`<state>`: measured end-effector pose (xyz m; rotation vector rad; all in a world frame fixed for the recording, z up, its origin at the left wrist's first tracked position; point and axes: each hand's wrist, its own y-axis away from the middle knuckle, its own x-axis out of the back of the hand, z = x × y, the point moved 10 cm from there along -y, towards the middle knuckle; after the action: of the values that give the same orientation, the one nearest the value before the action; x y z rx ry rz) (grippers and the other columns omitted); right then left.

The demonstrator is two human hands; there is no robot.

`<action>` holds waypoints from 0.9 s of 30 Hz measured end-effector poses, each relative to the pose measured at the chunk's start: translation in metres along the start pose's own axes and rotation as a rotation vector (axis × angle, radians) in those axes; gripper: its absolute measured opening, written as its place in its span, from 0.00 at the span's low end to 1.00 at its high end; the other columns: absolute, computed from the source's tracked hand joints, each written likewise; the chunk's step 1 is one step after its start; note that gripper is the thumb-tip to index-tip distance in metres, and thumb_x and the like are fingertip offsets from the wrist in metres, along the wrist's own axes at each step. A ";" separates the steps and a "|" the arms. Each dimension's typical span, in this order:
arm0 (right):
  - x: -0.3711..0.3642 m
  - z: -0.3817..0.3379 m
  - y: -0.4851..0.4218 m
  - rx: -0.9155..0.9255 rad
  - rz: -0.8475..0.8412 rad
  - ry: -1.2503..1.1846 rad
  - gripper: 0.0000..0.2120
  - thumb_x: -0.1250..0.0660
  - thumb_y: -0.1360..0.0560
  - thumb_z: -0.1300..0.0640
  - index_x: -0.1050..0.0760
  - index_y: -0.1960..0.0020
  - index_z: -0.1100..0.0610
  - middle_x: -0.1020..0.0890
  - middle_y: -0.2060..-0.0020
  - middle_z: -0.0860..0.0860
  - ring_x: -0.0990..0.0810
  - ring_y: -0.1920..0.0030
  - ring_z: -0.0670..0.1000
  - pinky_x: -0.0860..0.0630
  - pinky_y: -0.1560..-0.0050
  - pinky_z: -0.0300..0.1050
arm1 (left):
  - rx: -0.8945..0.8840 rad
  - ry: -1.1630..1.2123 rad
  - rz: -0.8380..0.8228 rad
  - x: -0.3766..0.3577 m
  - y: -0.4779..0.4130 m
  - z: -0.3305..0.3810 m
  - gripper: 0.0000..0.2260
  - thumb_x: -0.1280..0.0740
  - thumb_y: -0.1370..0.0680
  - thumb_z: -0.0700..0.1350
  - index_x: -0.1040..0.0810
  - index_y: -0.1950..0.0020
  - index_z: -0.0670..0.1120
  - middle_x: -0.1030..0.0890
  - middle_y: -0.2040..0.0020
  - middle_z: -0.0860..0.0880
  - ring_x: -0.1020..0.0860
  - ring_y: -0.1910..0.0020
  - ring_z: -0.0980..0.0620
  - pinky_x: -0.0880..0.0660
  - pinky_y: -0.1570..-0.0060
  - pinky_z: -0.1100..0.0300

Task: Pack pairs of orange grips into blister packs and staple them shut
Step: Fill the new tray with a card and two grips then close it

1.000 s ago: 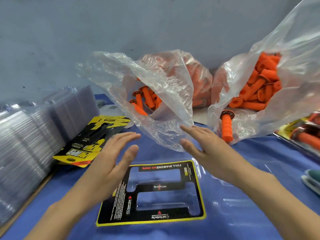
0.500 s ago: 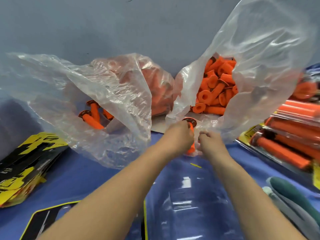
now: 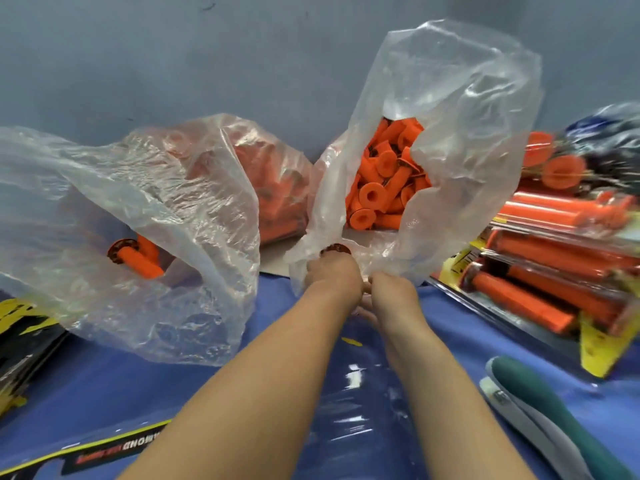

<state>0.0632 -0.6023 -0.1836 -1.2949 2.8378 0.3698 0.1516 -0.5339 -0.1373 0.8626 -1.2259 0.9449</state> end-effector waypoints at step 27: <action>-0.115 -0.060 0.239 0.848 -0.745 0.351 0.08 0.39 0.25 0.47 0.28 0.50 0.33 0.22 0.62 0.34 0.27 0.63 0.38 0.31 0.60 0.26 | -0.644 0.082 1.064 0.138 0.314 -0.144 0.08 0.33 0.19 0.46 0.24 0.41 0.48 0.25 0.58 0.51 0.25 0.62 0.50 0.24 0.64 0.53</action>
<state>-0.0329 -0.3785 -0.0634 -2.0589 1.9788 -1.0066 -0.0745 -0.2677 -0.0105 -0.4148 -1.7943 1.2493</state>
